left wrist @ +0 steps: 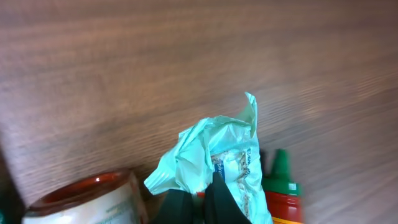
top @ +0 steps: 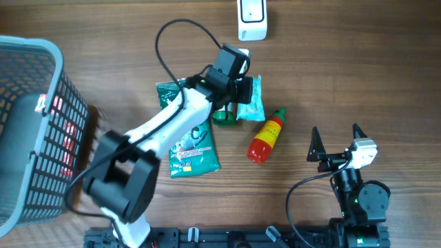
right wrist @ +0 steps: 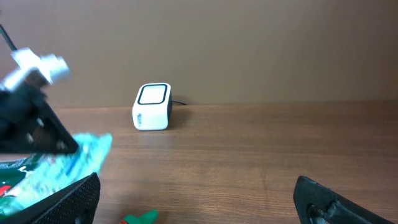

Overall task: Scan the item barcode
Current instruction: 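Carry the mint wipes pack out and place it right of the jar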

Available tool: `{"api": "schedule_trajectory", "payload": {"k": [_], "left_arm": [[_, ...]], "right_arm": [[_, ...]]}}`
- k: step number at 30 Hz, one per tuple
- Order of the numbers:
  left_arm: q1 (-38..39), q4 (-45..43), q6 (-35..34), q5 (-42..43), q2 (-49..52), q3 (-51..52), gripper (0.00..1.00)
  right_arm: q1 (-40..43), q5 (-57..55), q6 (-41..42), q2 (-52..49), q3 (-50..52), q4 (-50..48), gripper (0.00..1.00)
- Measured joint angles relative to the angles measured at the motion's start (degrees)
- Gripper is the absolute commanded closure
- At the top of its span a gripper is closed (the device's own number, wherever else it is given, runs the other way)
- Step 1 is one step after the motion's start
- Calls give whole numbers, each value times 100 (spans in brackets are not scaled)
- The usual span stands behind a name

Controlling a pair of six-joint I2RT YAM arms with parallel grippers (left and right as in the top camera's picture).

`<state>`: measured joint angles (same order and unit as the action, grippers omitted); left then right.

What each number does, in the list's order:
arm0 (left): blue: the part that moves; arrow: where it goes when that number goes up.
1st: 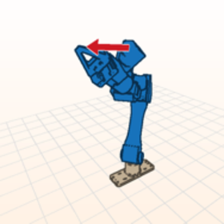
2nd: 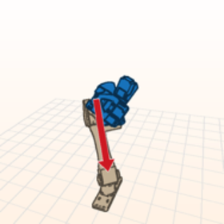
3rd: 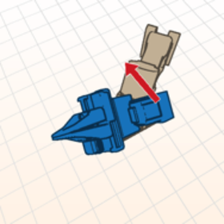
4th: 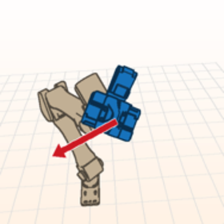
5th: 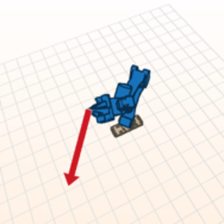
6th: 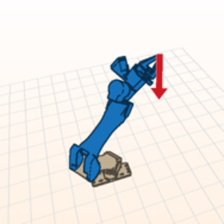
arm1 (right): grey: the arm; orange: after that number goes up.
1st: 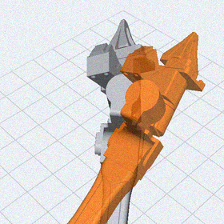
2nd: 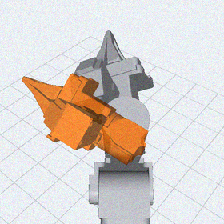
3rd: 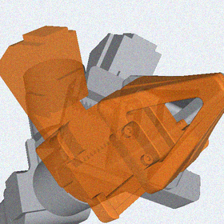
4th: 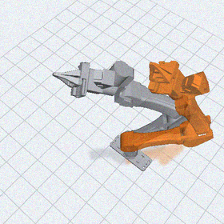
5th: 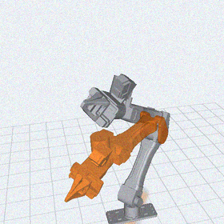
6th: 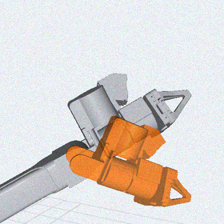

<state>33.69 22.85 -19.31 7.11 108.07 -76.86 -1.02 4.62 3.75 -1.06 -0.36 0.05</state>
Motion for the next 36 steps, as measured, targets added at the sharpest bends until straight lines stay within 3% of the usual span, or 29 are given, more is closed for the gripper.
{"api": "schedule_trajectory", "payload": {"k": [2, 13, 17, 18, 19, 22, 36], "left_arm": [[0, 39, 0, -4, 146, 0, 82], [0, 205, 37, 57, 59, 0, 76], [0, 216, 55, 111, -719, 4, 52], [0, 197, 57, 125, -1038, 4, 35], [0, 170, 59, 129, -1386, 4, 24], [0, 153, 48, 52, -2310, -2, 0], [0, 468, 63, -2371, -3713, -2, 0]], "right_arm": [[0, 0, 0, 0, 0, 0, 0], [0, 2, 0, 0, 0, 0, 1], [0, 0, 0, 0, 0, -2, 0], [0, 2, 0, 0, 0, -2, 0], [0, 2, 0, 0, 0, 0, 0], [0, 2, 0, 0, 0, -2, 0], [0, 0, 0, 0, 0, 0, 0]]}}
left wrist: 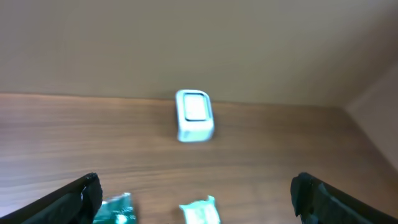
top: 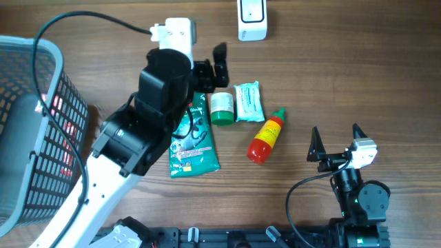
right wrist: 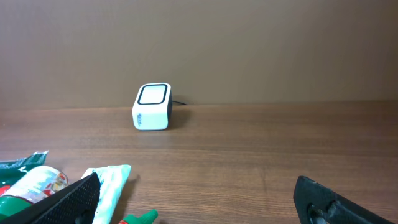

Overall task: Scan the item barcode
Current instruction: 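Carry the mint wipes pack out and place it right of the jar, then reach into the basket and grasp the orange Kleenex tissue pack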

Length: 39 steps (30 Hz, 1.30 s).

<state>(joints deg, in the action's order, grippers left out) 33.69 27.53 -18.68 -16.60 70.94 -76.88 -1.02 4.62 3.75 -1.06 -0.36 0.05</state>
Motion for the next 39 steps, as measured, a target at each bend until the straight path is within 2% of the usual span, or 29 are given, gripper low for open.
{"api": "schedule_trajectory", "payload": {"k": [10, 16, 20, 24, 27, 31, 36, 39], "left_arm": [[-133, -72, 0, -1521, -293, -13, 0], [-1320, -11, -4, -1832, -682, -470, 0], [-2406, 693, -291, -1888, -721, -1025, 0], [-3689, 1467, -957, -1539, -726, -1281, 0], [-4793, 2002, -1749, -1075, -702, -1298, 0], [-6349, 2455, -2846, -20, -356, -1329, 0], [-7270, 2643, -3482, 973, 544, -1340, 5], [-7396, 2817, -3215, 1445, 1451, -1340, 18]], "right_arm": [[0, 2, 0, 0, 0, 0, 0], [0, 0, 0, 0, 0, 0, 0], [0, 0, 0, 0, 0, 0, 0], [0, 0, 0, 0, 0, 0, 1], [0, 0, 0, 0, 0, 0, 0], [0, 2, 0, 0, 0, 0, 0], [0, 2, 0, 0, 0, 0, 0], [0, 2, 0, 0, 0, 0, 0]]}}
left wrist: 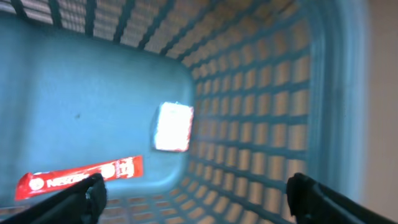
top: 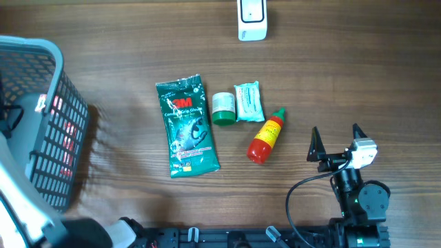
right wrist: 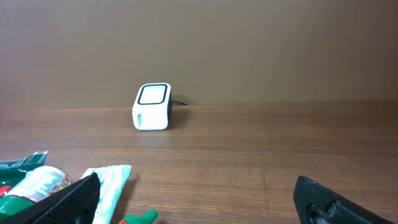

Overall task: Scan the item barcode
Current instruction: 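Reach into the basket and grasp the orange Kleenex tissue pack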

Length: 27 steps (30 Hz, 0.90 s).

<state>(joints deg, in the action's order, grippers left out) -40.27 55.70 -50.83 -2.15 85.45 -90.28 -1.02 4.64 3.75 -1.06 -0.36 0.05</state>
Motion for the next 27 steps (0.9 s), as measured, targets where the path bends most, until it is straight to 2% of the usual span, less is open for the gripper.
{"api": "schedule_trajectory", "payload": {"k": [2, 5, 8, 14, 25, 27], "left_arm": [[0, 66, 186, 173, 380, -7, 19], [-4, 57, 468, 358, 1091, -7, 27], [-2, -92, 789, 428, 1685, -4, 29], [-2, -356, 1117, 509, 2529, -4, 37], [42, -960, 1209, 511, 3351, 0, 39], [76, -1019, 1222, 509, 3427, 0, 42]], "right_arm": [[0, 0, 0, 0, 0, -2, 0], [0, -2, 0, 0, 0, 0, 0], [0, -2, 0, 0, 0, 0, 0], [0, -2, 0, 0, 0, 0, 0], [0, 0, 0, 0, 0, -2, 0], [0, -2, 0, 0, 0, -2, 1]]}}
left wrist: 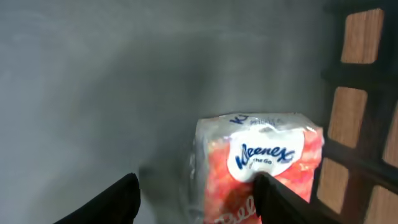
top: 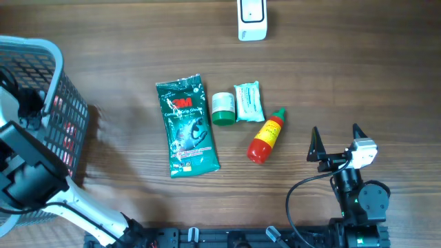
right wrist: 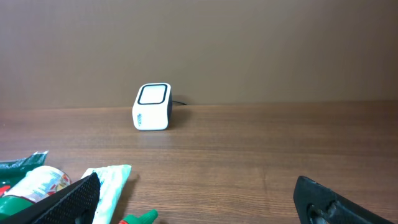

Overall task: Scan the item barcode
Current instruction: 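Reach into the basket and grasp the orange Kleenex tissue pack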

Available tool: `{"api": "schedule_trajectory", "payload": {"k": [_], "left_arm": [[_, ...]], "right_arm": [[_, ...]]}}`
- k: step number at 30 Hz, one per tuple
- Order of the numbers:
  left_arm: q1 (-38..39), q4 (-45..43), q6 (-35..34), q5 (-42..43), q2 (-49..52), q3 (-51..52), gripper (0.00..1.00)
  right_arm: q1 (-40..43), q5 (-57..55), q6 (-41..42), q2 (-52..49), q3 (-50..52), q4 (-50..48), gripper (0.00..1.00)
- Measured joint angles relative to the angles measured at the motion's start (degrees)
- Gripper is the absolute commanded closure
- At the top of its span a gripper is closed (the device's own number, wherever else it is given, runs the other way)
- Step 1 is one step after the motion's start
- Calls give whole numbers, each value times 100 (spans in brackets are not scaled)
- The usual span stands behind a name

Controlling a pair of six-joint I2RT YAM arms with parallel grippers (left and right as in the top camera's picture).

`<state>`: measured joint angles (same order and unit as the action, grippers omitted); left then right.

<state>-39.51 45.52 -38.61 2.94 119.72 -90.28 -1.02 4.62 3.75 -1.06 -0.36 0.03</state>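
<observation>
Deep in the grey basket, my left gripper [left wrist: 199, 202] is open, just above a red-and-white Kleenex tissue pack [left wrist: 261, 155]. Its right finger [left wrist: 283, 199] overlaps the pack and its left finger [left wrist: 112, 202] is over bare basket floor. In the overhead view the left arm [top: 27, 165] reaches into the basket [top: 41, 47]. The white barcode scanner [top: 251, 17] stands at the far edge and also shows as the scanner [right wrist: 152, 107] in the right wrist view. My right gripper [top: 337, 141] is open and holds nothing, low at the front right.
In a row mid-table lie a green 3M pack [top: 187, 127], a green-lidded jar [top: 222, 109], a teal packet [top: 249, 102] and a red sauce bottle [top: 266, 136]. The basket's grid wall [left wrist: 360, 112] stands close on the pack's right.
My left gripper was high over the basket, looking down at a pale pack and a red bar. Now it is low inside, open, close over the Kleenex pack. The right arm has not moved.
First my left gripper was shut on the teal packet beside the jar. Then the packet lay on the table and the gripper stood open above the items. After that it was over the basket, and now it is down inside at the tissue pack.
</observation>
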Motion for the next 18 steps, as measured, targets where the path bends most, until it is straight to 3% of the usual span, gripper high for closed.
{"api": "schedule_trajectory", "payload": {"k": [1, 3, 4, 5, 13, 18], "left_arm": [[20, -42, 0, 2, 42, 0, 48], [55, -103, 20, 0, 61, 0, 71], [79, -127, -4, 2, 63, -4, 89], [122, -192, 39, 39, 72, -22, 96], [120, 70, 44, 63, -7, -66, 96], [-262, 402, 44, 111, -758, 83, 96]], "right_arm": [[0, 0, 0, 0, 0, 2, 0], [0, 2, 0, 0, 0, 0, 0], [0, 2, 0, 0, 0, 0, 0], [0, 2, 0, 0, 0, 0, 0], [0, 0, 0, 0, 0, 0, 0], [0, 2, 0, 0, 0, 2, 0]]}}
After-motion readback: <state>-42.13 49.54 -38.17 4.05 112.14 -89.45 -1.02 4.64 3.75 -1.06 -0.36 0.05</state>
